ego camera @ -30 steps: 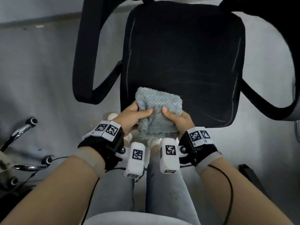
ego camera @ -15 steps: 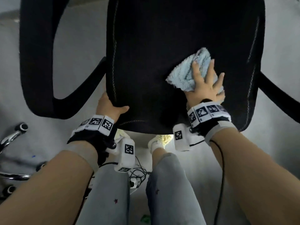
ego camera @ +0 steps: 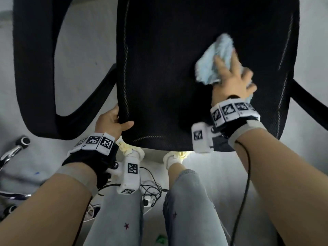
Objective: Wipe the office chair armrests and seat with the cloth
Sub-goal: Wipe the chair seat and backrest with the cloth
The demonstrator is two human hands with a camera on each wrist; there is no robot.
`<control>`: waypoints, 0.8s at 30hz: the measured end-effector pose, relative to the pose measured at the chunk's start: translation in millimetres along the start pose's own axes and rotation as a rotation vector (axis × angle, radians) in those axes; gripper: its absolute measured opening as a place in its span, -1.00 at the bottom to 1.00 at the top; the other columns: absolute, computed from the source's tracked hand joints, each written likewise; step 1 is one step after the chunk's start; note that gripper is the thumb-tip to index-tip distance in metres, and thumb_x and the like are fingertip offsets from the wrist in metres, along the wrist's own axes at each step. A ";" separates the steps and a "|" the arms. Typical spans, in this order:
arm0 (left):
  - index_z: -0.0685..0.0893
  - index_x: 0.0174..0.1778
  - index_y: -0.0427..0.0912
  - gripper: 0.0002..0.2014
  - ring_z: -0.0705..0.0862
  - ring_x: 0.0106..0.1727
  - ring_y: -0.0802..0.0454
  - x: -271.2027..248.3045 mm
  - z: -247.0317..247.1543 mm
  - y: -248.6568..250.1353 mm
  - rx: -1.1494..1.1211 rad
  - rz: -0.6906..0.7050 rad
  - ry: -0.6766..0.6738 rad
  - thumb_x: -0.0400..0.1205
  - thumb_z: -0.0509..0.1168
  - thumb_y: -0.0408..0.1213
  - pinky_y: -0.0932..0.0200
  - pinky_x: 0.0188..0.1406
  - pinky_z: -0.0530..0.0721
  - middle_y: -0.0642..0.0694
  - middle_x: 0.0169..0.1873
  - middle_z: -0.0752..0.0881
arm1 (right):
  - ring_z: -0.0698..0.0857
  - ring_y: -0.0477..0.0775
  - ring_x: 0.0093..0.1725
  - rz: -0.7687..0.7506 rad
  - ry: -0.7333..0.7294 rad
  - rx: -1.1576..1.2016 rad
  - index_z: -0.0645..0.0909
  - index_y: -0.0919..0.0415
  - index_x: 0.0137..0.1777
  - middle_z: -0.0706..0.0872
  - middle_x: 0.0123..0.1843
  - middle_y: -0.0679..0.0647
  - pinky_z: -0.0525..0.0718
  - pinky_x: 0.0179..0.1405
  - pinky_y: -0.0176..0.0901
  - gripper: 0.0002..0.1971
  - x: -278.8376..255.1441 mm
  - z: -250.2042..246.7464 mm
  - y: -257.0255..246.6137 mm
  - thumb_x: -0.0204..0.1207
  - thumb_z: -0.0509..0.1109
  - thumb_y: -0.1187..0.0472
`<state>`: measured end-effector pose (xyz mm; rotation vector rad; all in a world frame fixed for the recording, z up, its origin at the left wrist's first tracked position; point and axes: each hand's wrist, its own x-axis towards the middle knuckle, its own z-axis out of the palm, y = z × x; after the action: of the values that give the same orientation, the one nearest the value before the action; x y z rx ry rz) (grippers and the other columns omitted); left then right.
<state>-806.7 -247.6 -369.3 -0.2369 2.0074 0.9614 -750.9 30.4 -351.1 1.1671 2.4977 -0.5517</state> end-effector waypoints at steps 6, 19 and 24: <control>0.47 0.42 0.04 -0.39 0.66 0.07 0.18 -0.6 -4.3 -5.1 -0.025 0.004 -0.034 0.48 0.35 -0.53 0.25 0.18 0.57 0.06 0.08 0.71 | 0.05 0.24 0.57 -0.374 -0.295 -0.189 -0.04 -0.16 0.60 -0.03 0.67 -0.08 0.11 0.47 0.33 -0.26 -73.2 47.8 -75.6 0.51 0.17 0.33; 0.26 0.54 -0.08 -0.30 0.48 0.29 0.20 -0.6 -13.4 -2.2 -0.082 0.005 -0.111 0.52 0.24 -0.65 0.74 -0.06 0.44 0.11 0.19 0.51 | 0.24 0.28 0.45 -0.668 -0.159 -0.406 0.10 -0.37 0.52 0.15 0.59 0.11 0.21 0.39 0.28 -0.36 -25.5 48.5 -118.8 0.53 0.16 0.21; 0.52 0.31 -0.40 -0.60 0.53 -0.14 0.19 2.9 -17.0 2.4 0.058 0.041 -0.067 0.53 0.20 -0.65 0.76 -0.41 0.39 -0.06 -0.04 0.59 | 0.18 0.29 0.43 -0.830 -0.333 -0.466 0.16 -0.29 0.52 0.11 0.55 0.13 0.16 0.34 0.31 -0.40 -83.0 59.7 -99.2 0.48 0.03 0.18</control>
<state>-820.3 -257.5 -364.8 -0.1304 1.9819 0.9230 -770.0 -110.7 -345.8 -0.1522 2.5167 -0.2778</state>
